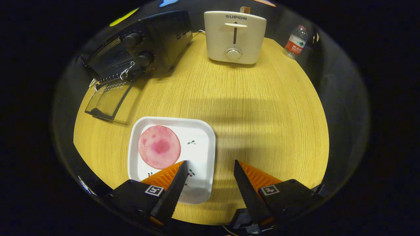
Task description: Open the toaster oven, put the food inside, and close the toaster oven door.
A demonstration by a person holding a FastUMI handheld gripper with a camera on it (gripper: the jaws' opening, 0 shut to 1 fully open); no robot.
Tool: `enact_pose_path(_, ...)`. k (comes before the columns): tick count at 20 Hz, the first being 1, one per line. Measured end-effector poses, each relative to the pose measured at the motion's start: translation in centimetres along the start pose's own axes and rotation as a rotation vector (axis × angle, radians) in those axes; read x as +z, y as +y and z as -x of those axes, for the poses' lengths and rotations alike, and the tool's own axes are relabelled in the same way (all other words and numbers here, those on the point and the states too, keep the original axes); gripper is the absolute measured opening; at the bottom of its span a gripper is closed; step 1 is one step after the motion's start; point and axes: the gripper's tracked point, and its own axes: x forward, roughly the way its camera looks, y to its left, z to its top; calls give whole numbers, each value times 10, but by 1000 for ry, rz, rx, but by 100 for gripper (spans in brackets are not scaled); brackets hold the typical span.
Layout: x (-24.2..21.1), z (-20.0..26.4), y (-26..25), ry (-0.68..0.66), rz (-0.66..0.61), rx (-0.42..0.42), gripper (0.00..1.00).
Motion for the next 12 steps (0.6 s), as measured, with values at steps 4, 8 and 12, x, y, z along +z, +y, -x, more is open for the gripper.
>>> enact_pose_path(4,-1,-1,11,25,-45,1,62)
enact_pose_path(8,-3,-2,6,60,-101,-22,44)
enact_pose_path(12,0,0,-3,56,-106,-78,15)
